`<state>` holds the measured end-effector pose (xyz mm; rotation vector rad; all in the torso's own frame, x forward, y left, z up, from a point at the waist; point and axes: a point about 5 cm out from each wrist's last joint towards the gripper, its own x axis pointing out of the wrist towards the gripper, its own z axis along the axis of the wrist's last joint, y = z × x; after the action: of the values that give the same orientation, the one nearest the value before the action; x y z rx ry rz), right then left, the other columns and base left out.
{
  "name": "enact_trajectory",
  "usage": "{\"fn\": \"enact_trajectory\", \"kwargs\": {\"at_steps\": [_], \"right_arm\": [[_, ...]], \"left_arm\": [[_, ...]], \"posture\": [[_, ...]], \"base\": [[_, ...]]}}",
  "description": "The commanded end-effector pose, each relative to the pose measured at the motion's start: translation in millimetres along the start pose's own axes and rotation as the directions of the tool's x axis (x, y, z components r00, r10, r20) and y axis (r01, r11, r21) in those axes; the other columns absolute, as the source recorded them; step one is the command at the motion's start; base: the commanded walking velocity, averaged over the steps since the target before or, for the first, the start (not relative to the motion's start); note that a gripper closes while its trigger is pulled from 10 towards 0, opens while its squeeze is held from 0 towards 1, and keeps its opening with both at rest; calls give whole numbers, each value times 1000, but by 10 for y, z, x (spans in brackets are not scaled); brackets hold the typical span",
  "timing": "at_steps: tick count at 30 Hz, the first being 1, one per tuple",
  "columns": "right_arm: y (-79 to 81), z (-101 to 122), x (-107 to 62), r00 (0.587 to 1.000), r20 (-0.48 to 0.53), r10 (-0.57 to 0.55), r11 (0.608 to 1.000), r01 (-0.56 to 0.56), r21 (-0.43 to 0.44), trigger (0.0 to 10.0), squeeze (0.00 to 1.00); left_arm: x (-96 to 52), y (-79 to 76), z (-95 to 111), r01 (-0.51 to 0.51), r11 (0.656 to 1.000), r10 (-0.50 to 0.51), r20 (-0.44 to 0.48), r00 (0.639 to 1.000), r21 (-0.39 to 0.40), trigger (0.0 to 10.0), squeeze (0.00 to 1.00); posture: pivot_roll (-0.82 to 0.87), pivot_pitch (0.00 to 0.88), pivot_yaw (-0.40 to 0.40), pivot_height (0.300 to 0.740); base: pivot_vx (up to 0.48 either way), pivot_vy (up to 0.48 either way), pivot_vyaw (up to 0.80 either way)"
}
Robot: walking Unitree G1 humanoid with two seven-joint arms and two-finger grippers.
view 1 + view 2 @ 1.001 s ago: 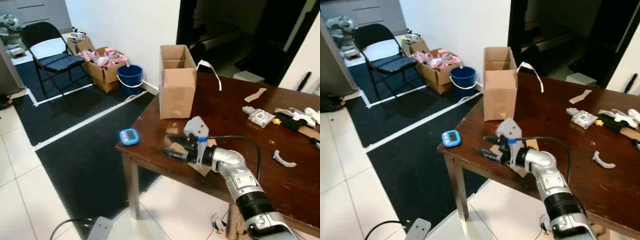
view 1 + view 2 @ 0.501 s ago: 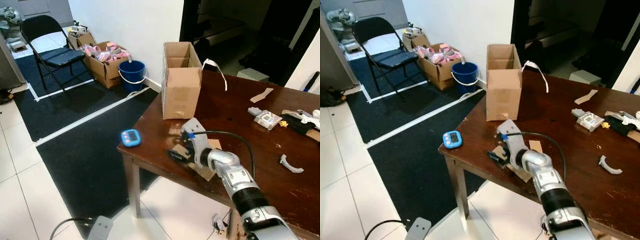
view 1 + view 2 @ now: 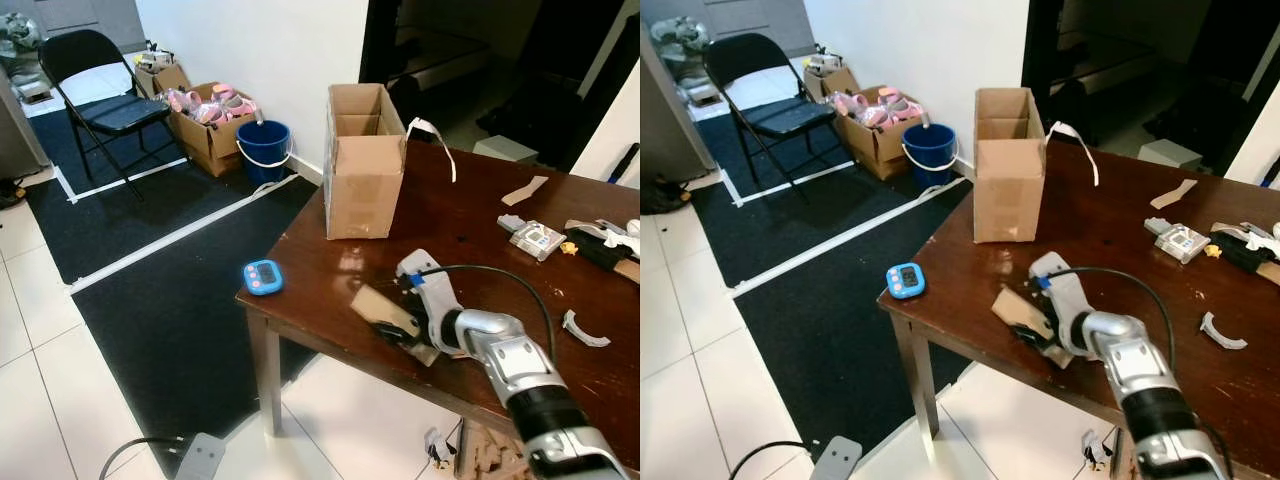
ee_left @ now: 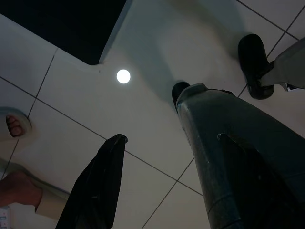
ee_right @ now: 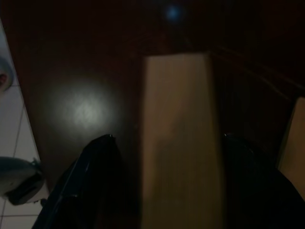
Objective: Picking trash to rubbish bin
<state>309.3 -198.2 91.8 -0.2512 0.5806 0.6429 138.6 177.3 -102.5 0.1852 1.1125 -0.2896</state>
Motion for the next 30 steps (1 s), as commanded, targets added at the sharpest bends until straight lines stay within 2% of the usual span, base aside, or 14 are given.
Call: {"fn": "enact_trajectory", "kwargs": {"at_steps": [1,5,9,10,11,12,13,14,18,25,28,30], "right_arm": [[51,-57,0,999,-25,31,999,-31,14,10000,0],[146,-115,-2,996,-37,78,997,-78,-4,10000,0],[200,-153,28,995,-70,68,998,-68,3,9843,0],[225,-171,40,994,-84,72,997,-73,-9,3529,0],[245,-185,55,993,-94,70,997,-72,-21,863,0],[245,-185,55,993,-94,70,997,-72,-21,863,0],[261,-199,68,992,-103,66,997,-69,-30,0,0],[284,-233,94,990,-131,54,996,-63,-66,0,0],[311,-241,104,988,-144,56,993,-70,-96,0,0],[400,-176,153,991,-105,87,987,-100,-123,0,0],[491,-54,161,985,21,174,980,-171,-100,0,0],[533,45,150,967,126,224,974,-216,-72,0,0]], "left_arm": [[-6,-64,-124,22,1000,-23,-48,999,-8,10000,0],[-4,-69,-114,28,1000,-28,-45,999,-7,10000,0],[-7,-56,-113,27,1000,-27,-45,999,-5,10000,0],[-7,-51,-111,26,1000,-26,-44,999,-4,10000,0],[-8,-43,-108,25,1000,-25,-43,999,-4,10000,0],[-8,-43,-108,25,1000,-25,-43,999,-4,10000,0],[-10,-35,-106,24,1000,-24,-42,999,-4,10000,0],[-12,-17,-99,22,1000,-22,-41,999,-2,10000,0],[-14,-6,-99,21,1000,-21,-40,999,-1,10000,0],[-23,27,-117,-2,1000,1,-39,999,-23,10000,0],[-34,76,-122,-22,999,21,-34,999,-46,10000,0],[-40,107,-119,-35,998,33,-30,999,-60,10000,0]], "posture": [[-2,26,3,740],[-4,30,5,740],[-4,29,3,740],[-3,28,3,740],[-1,27,3,740],[-1,27,3,740],[1,27,4,740],[1,24,8,740],[2,23,12,740],[6,19,20,740],[10,18,21,740],[10,18,21,740]], "base": [[0,0,0],[0,0,0],[0,0,0],[0,0,0],[0,0,0],[0,0,0],[0,0,0],[0,0,0],[0,0,0],[0,0,0],[0,0,0],[0,0,0]]}}
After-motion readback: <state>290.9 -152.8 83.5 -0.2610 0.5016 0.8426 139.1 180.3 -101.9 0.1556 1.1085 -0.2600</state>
